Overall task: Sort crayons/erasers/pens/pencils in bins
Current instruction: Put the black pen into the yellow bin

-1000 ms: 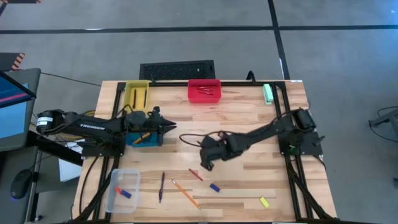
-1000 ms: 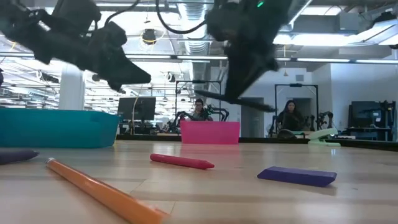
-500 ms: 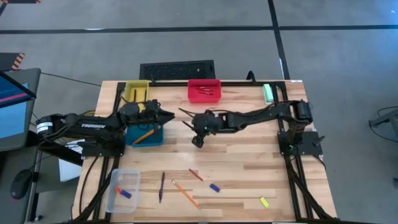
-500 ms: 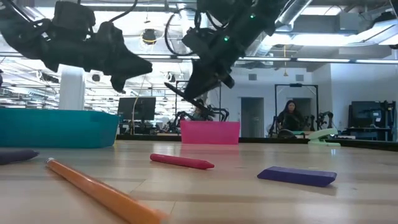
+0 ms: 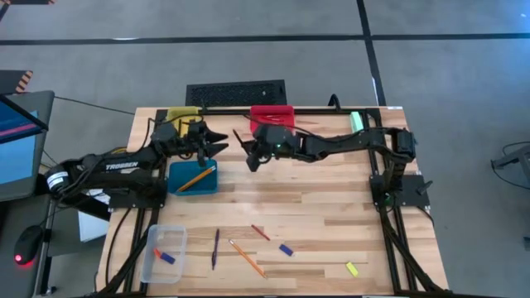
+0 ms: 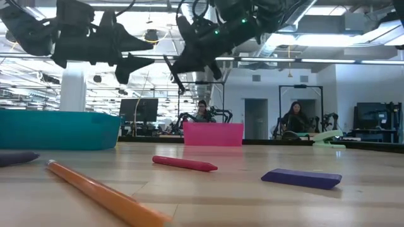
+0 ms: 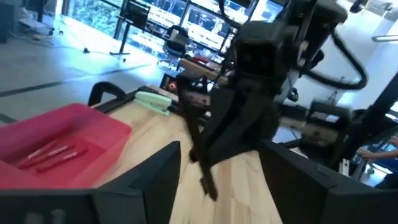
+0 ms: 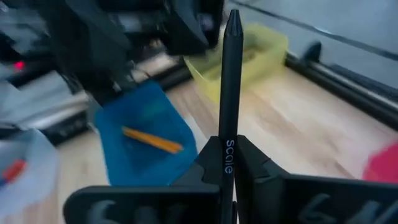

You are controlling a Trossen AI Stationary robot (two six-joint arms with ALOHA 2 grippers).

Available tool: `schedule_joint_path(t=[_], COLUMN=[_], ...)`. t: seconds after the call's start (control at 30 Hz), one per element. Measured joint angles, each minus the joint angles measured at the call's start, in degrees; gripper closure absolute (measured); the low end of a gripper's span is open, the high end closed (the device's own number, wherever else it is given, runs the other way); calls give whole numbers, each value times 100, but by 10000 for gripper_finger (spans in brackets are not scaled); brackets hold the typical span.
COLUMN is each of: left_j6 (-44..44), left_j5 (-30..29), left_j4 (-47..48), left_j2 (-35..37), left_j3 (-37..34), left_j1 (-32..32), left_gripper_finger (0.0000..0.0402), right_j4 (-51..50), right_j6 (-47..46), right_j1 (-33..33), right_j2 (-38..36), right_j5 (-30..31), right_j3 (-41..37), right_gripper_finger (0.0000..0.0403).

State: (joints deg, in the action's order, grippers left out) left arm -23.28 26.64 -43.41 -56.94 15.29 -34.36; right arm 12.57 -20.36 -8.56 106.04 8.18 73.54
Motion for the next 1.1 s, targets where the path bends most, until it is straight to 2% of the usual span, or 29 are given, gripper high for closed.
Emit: schedule_joint_path(t=[0.17,0.4,0.87,1.0,1.1], left_j6=[-1,-80,6,140,424], left_j5=[27,166,188,206,202], left_j4=[-157,-454,-1216,-1057,-871], left_j2=[-1,-3,-40,-40,-40], left_j3=[0,0,0,150,309], left_j1=[-64,-21,518,689,817], left_gripper_finger=[178,177,177,179,197], right_j4=[558,793,1173,1228,1362], right_j6=[-16,76,443,537,603], right_j1=[-33,95,409,446,476], right_j2=[0,0,9,17,17], right_j5=[-231,-240,-242,-241,-240], right_j3=[0,2,3,4,4], right_gripper_finger=[381,383,382,379,382])
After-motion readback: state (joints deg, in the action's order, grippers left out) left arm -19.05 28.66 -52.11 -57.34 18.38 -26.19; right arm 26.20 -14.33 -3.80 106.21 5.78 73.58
